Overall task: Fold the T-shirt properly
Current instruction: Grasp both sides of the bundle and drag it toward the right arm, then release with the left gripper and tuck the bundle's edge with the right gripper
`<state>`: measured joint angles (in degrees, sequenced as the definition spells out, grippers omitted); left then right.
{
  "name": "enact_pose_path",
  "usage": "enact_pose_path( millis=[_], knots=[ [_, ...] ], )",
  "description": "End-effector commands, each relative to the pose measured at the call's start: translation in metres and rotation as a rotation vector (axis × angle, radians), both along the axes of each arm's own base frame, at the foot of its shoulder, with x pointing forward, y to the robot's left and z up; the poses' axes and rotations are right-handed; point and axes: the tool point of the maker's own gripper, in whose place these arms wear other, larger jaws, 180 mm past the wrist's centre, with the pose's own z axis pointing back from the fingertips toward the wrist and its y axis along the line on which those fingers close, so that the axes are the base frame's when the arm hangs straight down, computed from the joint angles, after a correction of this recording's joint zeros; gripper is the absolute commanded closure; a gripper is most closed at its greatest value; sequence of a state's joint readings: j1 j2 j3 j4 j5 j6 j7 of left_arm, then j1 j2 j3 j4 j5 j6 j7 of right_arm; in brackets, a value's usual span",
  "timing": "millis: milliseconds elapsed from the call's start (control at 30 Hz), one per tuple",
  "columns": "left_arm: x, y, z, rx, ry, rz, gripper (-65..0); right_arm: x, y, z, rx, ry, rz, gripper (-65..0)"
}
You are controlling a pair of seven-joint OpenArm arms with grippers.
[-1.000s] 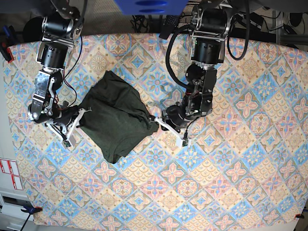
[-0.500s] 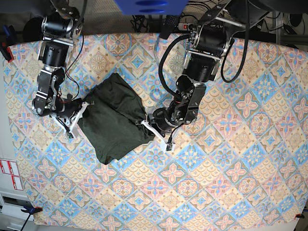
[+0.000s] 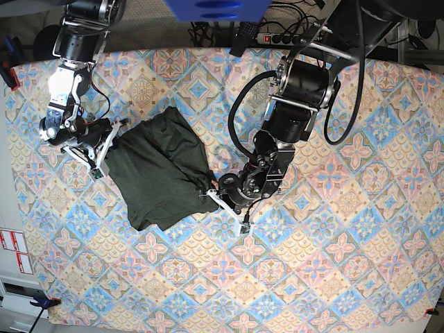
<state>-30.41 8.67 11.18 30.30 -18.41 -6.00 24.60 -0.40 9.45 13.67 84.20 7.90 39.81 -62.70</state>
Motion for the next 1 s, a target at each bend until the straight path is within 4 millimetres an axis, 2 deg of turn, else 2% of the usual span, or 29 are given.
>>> enact_pose_path(
  millis=[0,167,233,300,367,467,567,667,900,967],
  knots=[
    [0.020,-0.011,0.024,-0.001,-0.072,-0.039,0.0,-0.002,-0.003,0.004,-0.014,-0.008,0.004,-3.4],
    [0.021,-0.014,0.030,0.002,-0.072,-0.056,0.0,-0.005,-0.003,0.008,-0.018,-0.027,0.007,-3.4],
    [0.011,-0.017,0.026,-0.006,-0.052,-0.067,0.0,-0.004,-0.003,0.008,-0.015,-0.033,0.003,-3.4],
    [0.007,-0.021,0.032,-0.021,-0.065,-0.074,0.0,0.003,-0.002,0.011,-0.008,-0.058,0.003,-3.4],
    [-0.004,-0.025,0.037,-0.037,-0.067,-0.087,0.0,0.018,-0.002,0.021,-0.003,-0.099,0.003,-3.4],
    [-0.017,-0.008,0.044,-0.026,-0.083,-0.091,0.0,0.030,-0.005,0.023,0.003,-0.105,-0.006,-3.4],
    [-0.035,0.014,0.049,0.001,-0.103,-0.092,0.0,0.034,-0.005,0.014,0.023,-0.074,-0.019,-3.4],
    [-0.053,0.039,0.054,0.040,-0.124,-0.095,0.0,0.047,-0.014,0.016,0.030,-0.095,-0.031,-3.4],
    [-0.090,0.118,0.055,0.114,-0.100,0.016,0.0,0.065,-0.018,0.016,0.060,-0.105,-0.050,-3.4],
    [-0.099,0.132,0.054,0.122,-0.087,0.049,0.0,0.070,-0.024,0.021,0.049,-0.116,-0.052,-3.4]
  ],
)
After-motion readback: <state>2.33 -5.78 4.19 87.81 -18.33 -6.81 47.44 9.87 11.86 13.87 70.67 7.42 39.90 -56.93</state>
